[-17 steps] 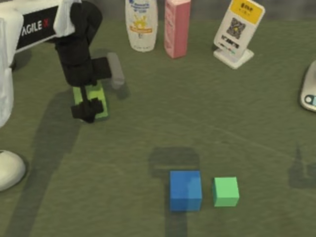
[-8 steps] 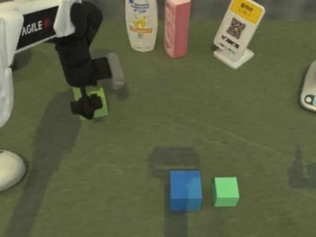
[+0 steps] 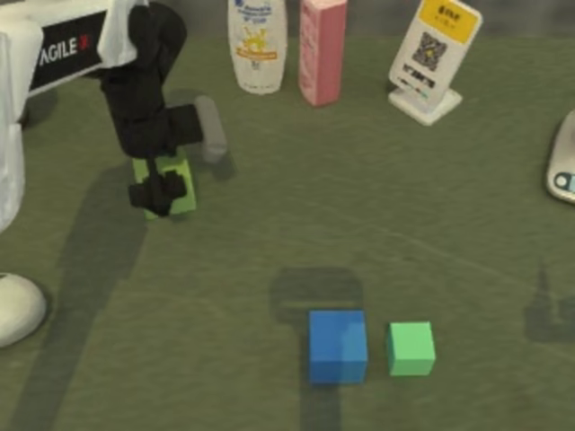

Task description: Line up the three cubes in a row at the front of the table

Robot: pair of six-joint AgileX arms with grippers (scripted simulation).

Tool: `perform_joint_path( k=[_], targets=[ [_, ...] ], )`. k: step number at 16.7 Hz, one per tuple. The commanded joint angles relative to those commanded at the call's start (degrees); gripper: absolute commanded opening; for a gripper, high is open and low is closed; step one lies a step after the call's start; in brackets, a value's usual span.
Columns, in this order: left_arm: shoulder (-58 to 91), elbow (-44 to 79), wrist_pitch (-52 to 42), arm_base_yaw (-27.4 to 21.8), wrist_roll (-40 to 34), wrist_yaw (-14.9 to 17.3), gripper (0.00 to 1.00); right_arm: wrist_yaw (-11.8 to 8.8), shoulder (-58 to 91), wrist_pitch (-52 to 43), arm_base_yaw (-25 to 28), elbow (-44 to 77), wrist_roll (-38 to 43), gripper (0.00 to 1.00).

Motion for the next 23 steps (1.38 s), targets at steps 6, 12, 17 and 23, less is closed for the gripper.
perform_joint_path(
  k=[6, 12, 17, 23],
  targets=[
    [-1.56, 3.74, -4.8, 0.6, -0.3, 0.01, 0.0, 0.0, 0.0, 0.0, 0.0, 0.0, 0.0, 1.0],
    [-3.39, 11.19, -14.48, 1.15, -0.26, 0.13, 0.0, 0.0, 0.0, 0.0, 0.0, 0.0, 0.0, 1.0],
    [-3.95, 10.35, -14.03, 0.4, -0.3, 0.07, 0.0, 0.0, 0.0, 0.0, 0.0, 0.0, 0.0, 1.0],
    [-16.64, -6.26, -9.13, -6.54, -3.24, -0.22, 0.0, 0.0, 0.0, 0.0, 0.0, 0.0, 0.0, 1.0]
  ],
)
